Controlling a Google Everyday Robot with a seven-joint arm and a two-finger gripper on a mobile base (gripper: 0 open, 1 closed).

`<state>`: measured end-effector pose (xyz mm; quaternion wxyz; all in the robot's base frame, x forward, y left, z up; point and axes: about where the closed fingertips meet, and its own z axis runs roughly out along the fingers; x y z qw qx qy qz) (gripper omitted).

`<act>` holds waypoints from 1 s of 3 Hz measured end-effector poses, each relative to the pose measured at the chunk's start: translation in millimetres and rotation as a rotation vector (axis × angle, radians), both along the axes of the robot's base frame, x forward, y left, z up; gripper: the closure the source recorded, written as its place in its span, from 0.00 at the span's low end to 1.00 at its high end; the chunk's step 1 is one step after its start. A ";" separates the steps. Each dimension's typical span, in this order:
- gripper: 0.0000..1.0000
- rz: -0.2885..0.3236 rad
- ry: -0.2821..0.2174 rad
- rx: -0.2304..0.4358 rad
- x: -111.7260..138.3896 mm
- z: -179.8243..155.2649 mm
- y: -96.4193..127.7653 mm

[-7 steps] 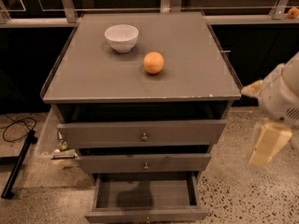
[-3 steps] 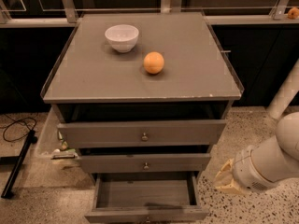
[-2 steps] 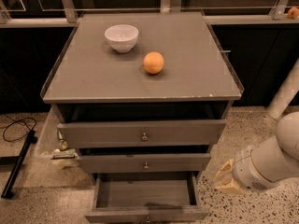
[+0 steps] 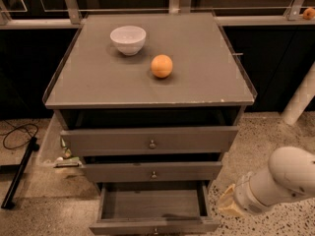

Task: Close bottom drawer

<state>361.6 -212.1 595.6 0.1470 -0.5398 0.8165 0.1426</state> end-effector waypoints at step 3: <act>1.00 -0.152 0.063 0.181 25.6 -171.7 -18.5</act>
Offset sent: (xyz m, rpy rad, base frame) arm 0.0396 -0.0328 -0.2014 0.1965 0.0450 -0.2001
